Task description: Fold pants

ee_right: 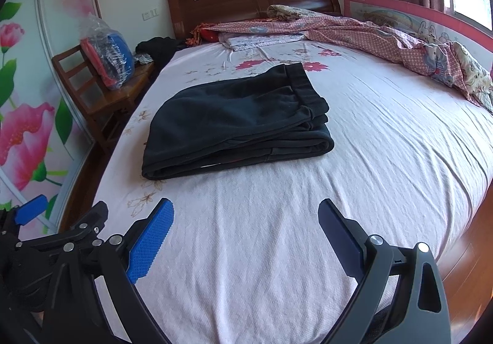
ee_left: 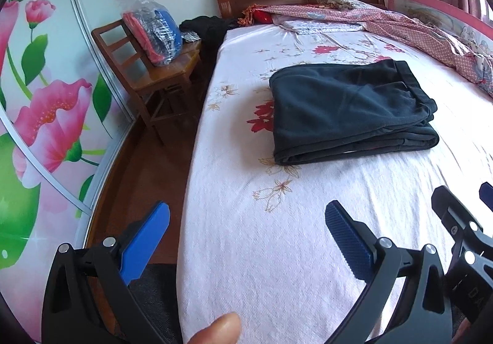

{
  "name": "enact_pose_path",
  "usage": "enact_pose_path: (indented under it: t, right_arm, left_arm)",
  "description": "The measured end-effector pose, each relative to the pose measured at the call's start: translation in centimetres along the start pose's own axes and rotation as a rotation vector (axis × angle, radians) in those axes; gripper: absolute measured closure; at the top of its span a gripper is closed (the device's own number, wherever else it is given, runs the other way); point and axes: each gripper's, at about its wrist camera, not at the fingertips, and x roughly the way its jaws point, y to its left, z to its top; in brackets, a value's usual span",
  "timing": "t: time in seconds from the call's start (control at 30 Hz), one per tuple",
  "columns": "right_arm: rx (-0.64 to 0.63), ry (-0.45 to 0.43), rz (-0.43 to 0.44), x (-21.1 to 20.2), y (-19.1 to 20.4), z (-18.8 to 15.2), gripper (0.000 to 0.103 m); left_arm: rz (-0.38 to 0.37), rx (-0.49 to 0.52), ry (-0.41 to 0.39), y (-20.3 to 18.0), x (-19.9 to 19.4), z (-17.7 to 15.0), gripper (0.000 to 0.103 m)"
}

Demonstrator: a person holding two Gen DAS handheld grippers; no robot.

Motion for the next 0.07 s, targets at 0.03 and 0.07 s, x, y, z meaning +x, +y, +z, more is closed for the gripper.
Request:
enact_pose_path:
  t: [0.03,0.07]
  right_arm:
    - [0.002,0.001,-0.002,-0.05,-0.19,0.04,0.009]
    - [0.006,0.003,-0.006,-0.07,-0.52,0.11,0.009]
  left_arm:
    - [-0.028,-0.018,0.022,0.25,0.35,-0.02,0.002]
    - [-0.061,-0.052,0.046,0.75,0.73,-0.02,0.002]
